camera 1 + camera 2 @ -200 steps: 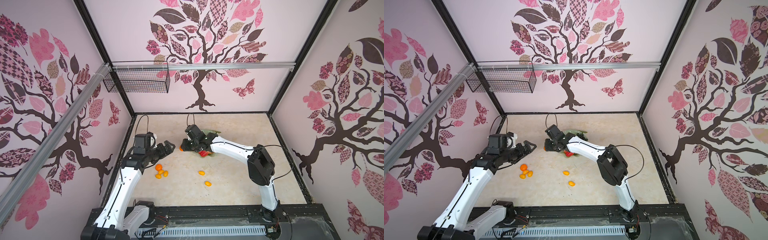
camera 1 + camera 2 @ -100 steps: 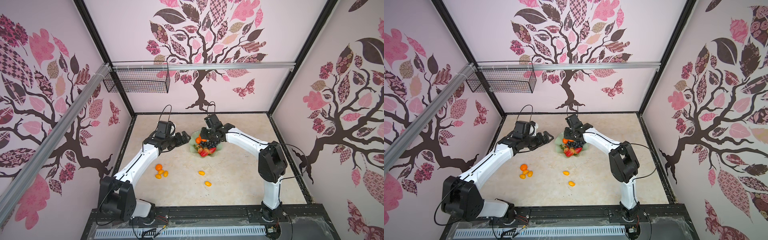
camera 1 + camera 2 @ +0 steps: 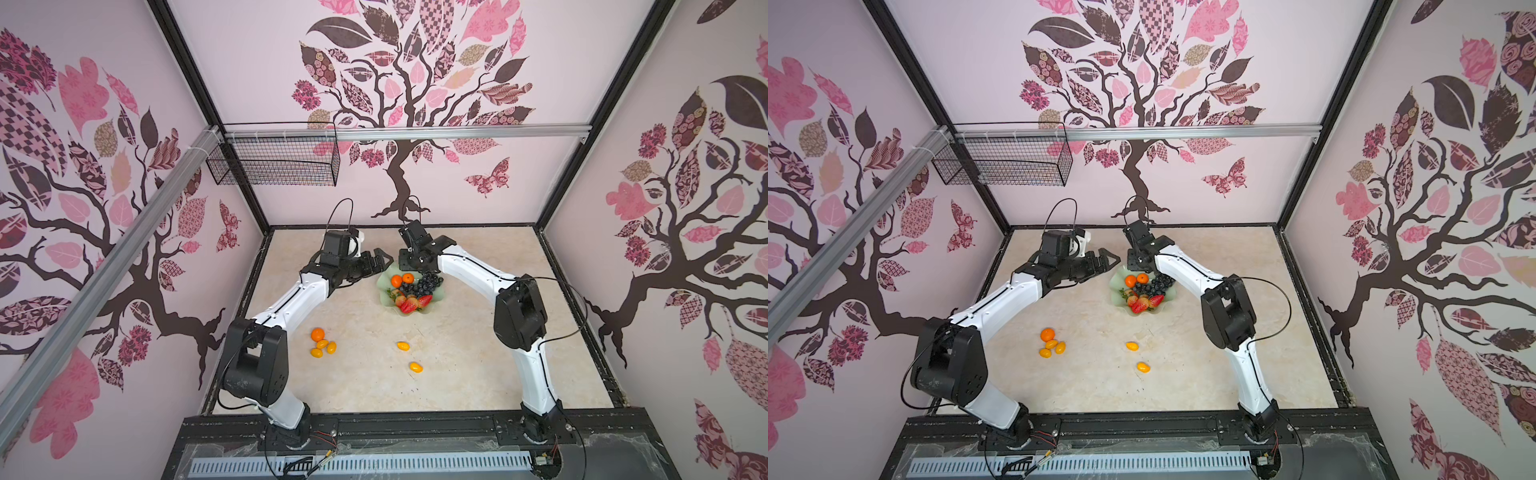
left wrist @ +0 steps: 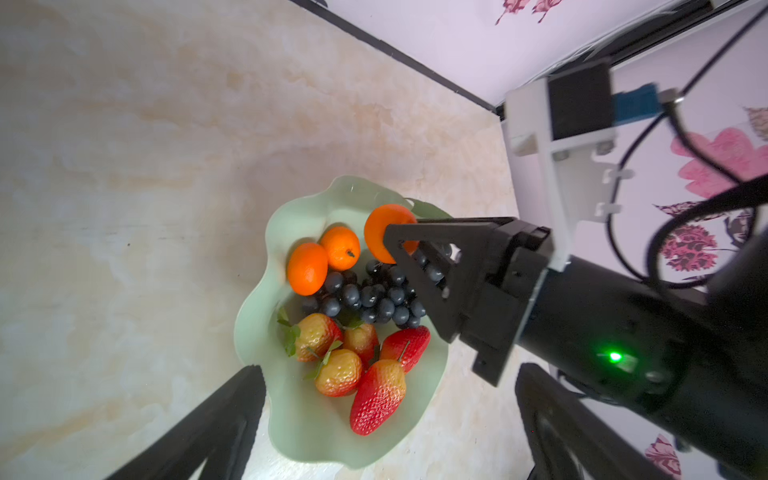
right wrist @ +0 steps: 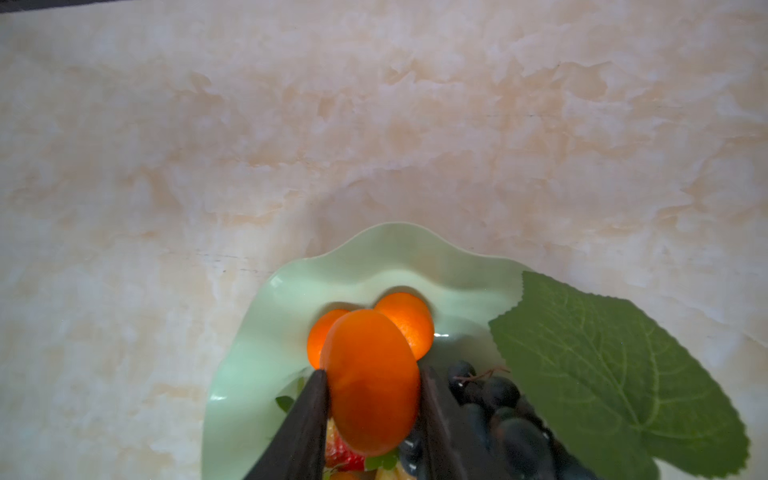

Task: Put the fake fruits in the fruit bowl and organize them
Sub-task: 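Lower the tangerine into the green bowl and open the right gripper, then move the open right gripper back to the last orange beside the kumquats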

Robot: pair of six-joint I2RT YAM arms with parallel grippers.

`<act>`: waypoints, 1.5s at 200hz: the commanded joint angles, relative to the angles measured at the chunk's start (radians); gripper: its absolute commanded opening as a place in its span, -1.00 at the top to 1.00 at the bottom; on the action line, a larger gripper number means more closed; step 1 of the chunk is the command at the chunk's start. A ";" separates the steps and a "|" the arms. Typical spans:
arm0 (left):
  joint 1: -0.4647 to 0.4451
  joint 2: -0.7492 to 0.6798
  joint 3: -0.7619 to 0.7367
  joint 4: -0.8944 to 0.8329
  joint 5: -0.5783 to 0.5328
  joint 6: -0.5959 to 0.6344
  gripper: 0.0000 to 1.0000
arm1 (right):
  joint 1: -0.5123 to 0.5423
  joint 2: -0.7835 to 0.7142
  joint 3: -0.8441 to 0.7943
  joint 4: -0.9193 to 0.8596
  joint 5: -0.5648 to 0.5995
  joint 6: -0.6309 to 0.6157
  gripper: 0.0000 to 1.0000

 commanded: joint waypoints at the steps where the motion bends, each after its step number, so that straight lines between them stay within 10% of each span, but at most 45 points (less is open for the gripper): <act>1: 0.042 0.025 -0.027 0.077 0.066 -0.031 -0.97 | -0.006 0.062 0.071 -0.086 0.079 -0.039 0.24; 193: 0.022 0.022 -0.006 0.032 0.032 -0.006 -0.96 | -0.005 0.133 0.220 -0.199 0.149 -0.058 0.11; 300: -0.037 -0.325 -0.043 -0.363 -0.406 0.074 -0.96 | 0.038 -0.106 -0.028 -0.002 -0.046 -0.044 0.04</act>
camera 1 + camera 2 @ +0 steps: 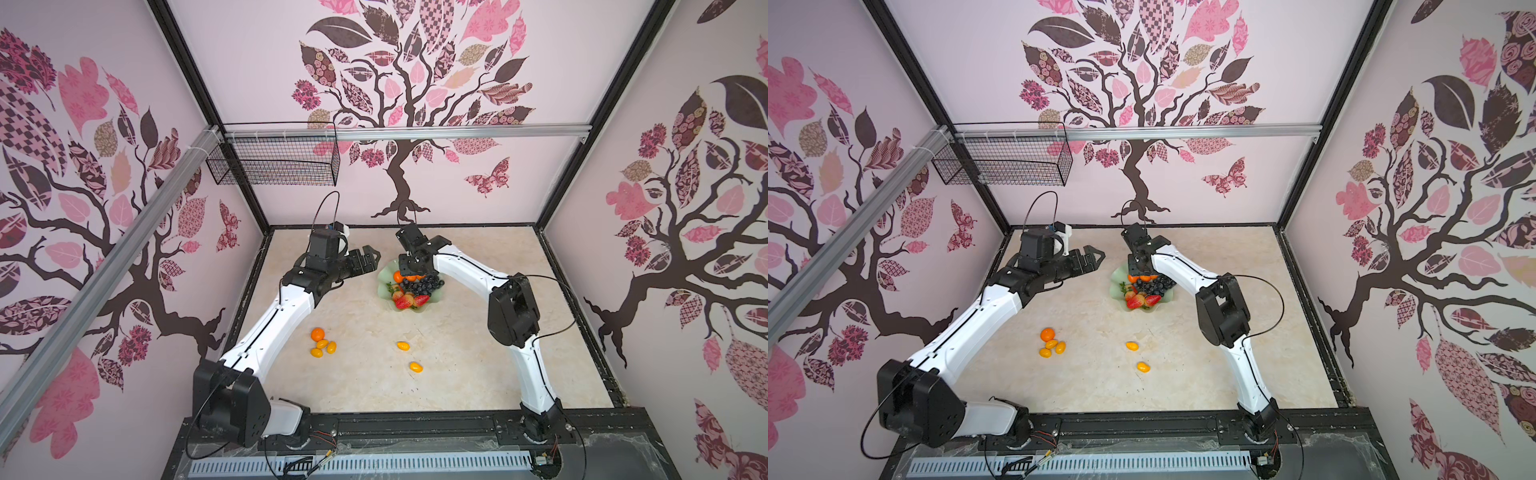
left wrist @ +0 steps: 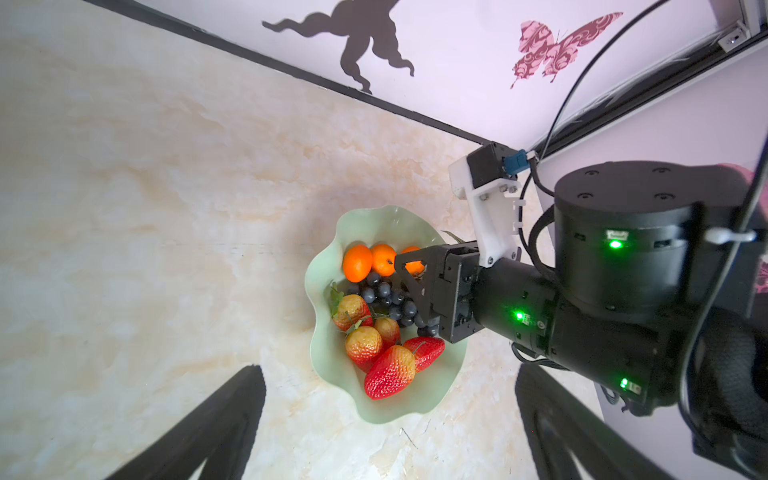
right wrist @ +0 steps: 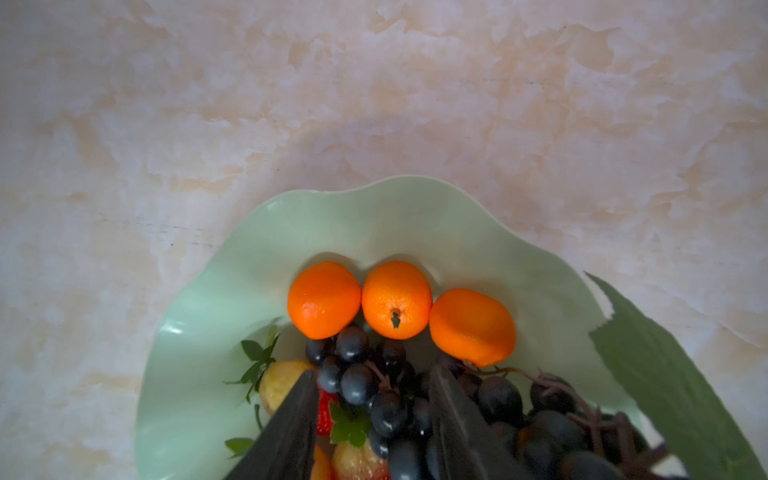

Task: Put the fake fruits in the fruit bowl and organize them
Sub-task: 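Move the open right gripper back to the last orange beside the kumquats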

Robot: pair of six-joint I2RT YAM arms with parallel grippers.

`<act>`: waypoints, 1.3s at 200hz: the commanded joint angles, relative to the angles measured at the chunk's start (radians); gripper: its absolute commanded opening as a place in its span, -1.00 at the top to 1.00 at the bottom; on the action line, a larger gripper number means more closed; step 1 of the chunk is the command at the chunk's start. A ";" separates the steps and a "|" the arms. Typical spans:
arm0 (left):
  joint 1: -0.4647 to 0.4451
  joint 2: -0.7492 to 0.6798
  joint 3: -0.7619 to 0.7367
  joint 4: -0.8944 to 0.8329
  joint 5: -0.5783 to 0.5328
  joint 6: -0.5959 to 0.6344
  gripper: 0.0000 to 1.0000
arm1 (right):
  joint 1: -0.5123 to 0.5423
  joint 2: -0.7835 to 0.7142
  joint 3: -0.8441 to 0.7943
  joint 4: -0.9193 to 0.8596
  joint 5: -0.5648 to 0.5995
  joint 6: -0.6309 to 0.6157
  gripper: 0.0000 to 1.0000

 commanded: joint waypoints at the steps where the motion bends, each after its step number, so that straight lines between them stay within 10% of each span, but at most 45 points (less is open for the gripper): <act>1: -0.002 -0.063 -0.040 -0.147 -0.119 0.008 -0.96 | 0.027 -0.118 -0.043 0.067 -0.037 0.003 0.04; 122: 0.146 -0.423 -0.240 -0.449 -0.198 -0.033 -0.96 | 0.237 -0.197 -0.214 0.203 -0.109 0.107 -0.09; 203: 0.277 -0.535 -0.243 -0.580 -0.277 -0.026 -0.97 | 0.371 -0.009 -0.022 0.158 -0.146 0.115 -0.10; 260: 0.534 -0.562 -0.257 -0.600 -0.158 0.019 -0.97 | 0.424 0.149 0.184 0.100 -0.179 0.118 -0.12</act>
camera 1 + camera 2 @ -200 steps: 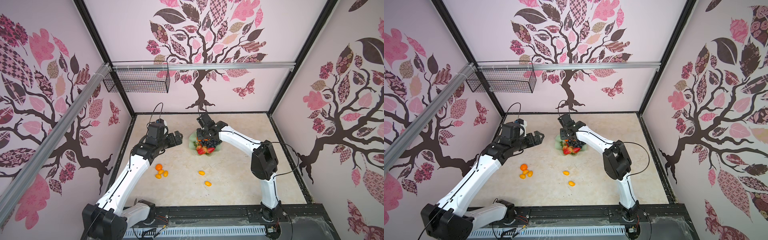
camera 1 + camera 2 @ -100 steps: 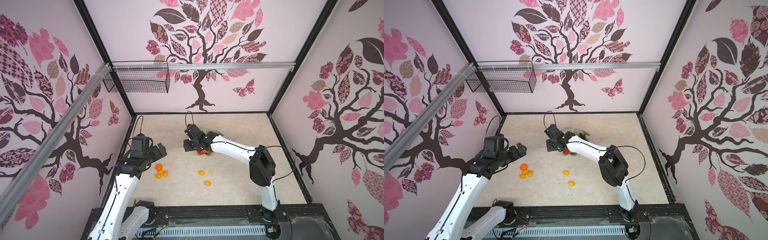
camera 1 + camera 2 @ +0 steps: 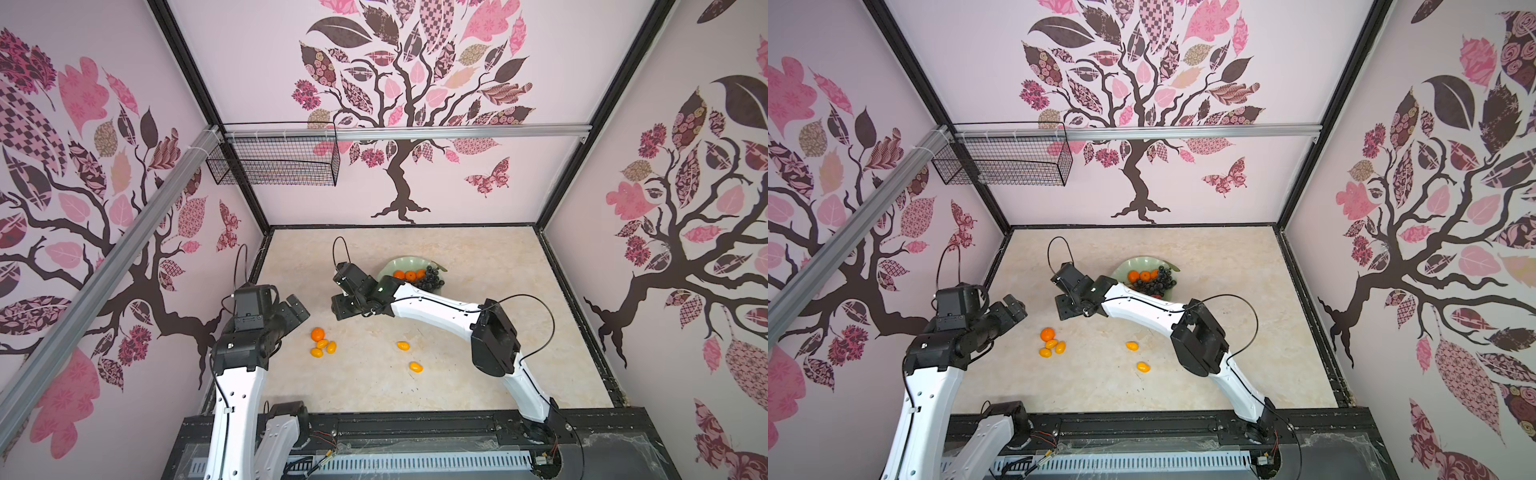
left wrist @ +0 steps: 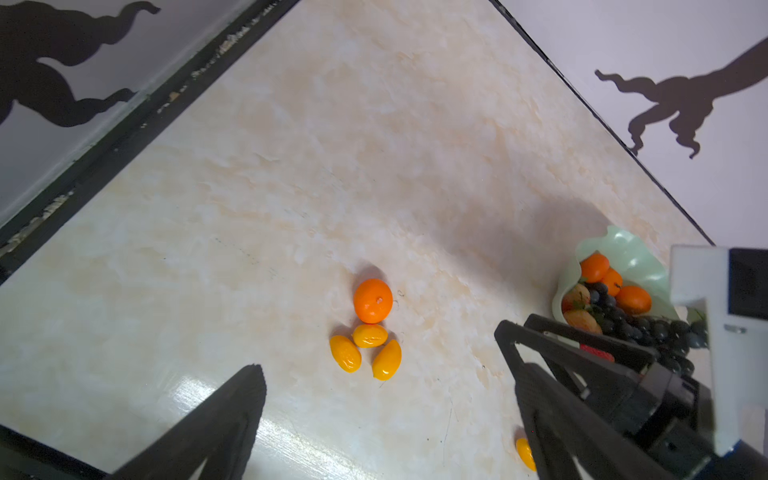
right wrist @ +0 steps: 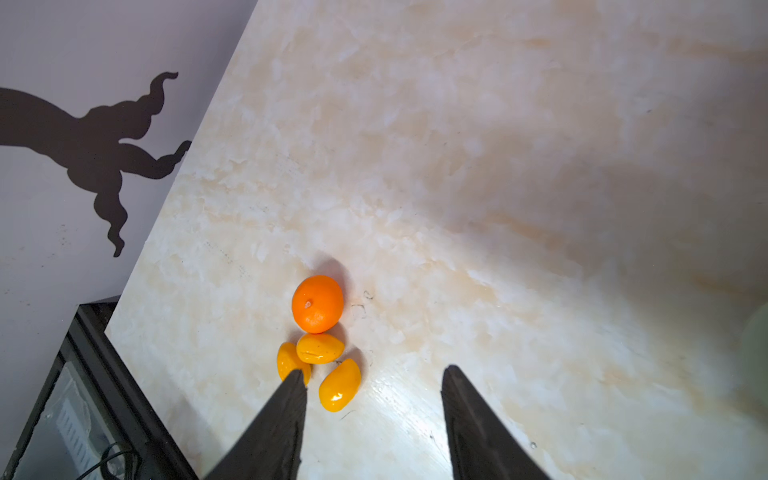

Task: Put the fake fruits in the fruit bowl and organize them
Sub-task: 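Move the open right gripper back to the last orange beside the kumquats, then lower the right gripper and close it on the orange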

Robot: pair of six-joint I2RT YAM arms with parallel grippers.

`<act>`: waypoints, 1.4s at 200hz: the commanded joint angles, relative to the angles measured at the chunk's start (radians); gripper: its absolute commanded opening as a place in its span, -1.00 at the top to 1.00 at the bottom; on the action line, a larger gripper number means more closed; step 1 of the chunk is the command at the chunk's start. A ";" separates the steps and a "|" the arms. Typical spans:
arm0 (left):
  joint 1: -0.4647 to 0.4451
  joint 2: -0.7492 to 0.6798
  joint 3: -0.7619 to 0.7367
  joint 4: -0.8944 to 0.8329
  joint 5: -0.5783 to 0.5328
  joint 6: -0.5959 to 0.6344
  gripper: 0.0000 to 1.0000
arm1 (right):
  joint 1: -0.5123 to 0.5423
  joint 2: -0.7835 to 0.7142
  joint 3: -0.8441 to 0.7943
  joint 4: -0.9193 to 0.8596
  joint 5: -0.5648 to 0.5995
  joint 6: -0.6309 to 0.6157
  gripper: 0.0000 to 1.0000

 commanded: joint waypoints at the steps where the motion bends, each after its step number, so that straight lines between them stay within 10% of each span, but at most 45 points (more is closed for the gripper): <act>1: 0.068 -0.007 -0.025 -0.020 0.055 0.029 -0.96 | 0.014 0.090 0.098 -0.057 -0.019 0.005 -0.12; 93: 0.094 -0.028 -0.046 -0.004 -0.066 -0.003 -0.96 | 0.036 0.382 0.471 -0.172 -0.114 0.006 -0.20; 280: 0.096 -0.046 -0.073 0.021 -0.050 -0.014 -0.97 | 0.041 0.534 0.532 -0.109 -0.322 0.059 -0.29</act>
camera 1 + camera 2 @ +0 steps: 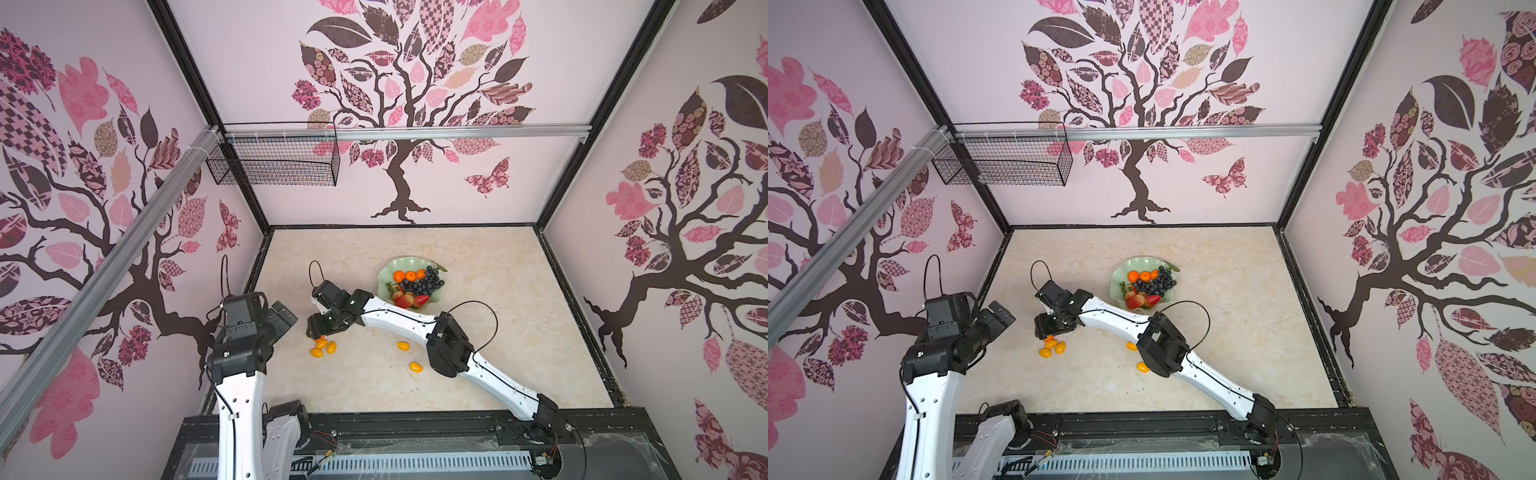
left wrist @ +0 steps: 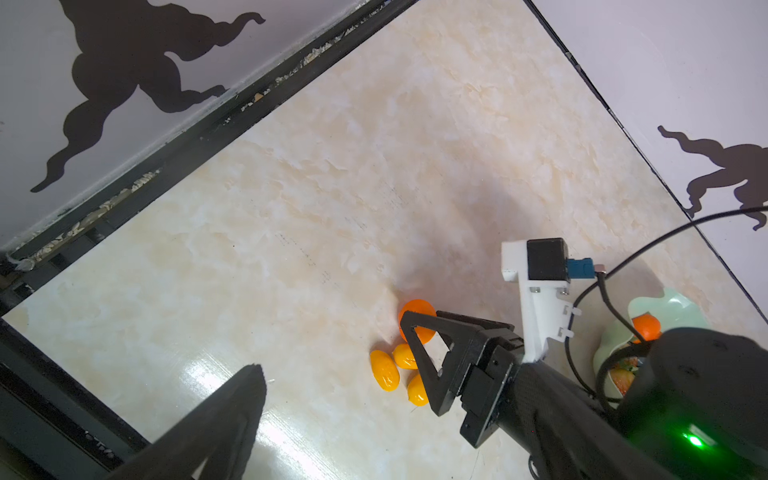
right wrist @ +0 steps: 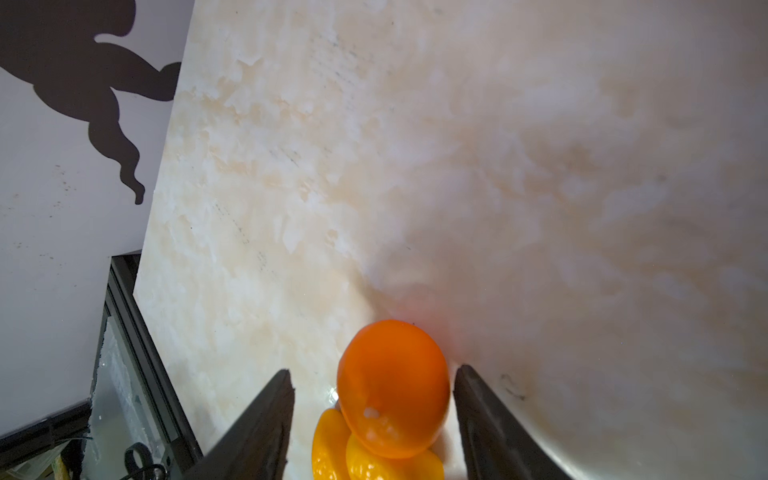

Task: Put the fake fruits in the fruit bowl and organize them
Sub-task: 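Lower the right gripper and close it on the orange, then lift the orange with the right gripper and carry it over the bowl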

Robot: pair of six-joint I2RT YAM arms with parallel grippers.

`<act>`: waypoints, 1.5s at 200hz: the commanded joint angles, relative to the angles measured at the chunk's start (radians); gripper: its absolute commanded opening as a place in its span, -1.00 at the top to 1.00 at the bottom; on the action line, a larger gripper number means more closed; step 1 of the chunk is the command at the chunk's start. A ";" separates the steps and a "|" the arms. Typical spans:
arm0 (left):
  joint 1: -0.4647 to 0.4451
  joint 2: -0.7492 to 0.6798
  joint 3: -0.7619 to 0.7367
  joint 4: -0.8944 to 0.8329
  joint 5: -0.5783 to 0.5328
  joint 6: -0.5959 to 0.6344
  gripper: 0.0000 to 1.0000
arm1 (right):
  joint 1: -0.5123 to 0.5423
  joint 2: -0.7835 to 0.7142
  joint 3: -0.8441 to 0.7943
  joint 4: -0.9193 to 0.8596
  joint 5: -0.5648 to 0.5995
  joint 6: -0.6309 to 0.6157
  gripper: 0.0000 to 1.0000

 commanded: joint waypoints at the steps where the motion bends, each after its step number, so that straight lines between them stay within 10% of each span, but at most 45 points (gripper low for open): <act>1: 0.005 -0.007 -0.024 0.024 0.012 0.000 -0.96 | 0.006 0.065 0.036 -0.015 -0.030 -0.001 -0.29; 300: 0.006 -0.017 -0.026 0.037 0.043 0.015 -0.96 | 0.007 -0.017 -0.025 -0.081 0.086 -0.062 0.19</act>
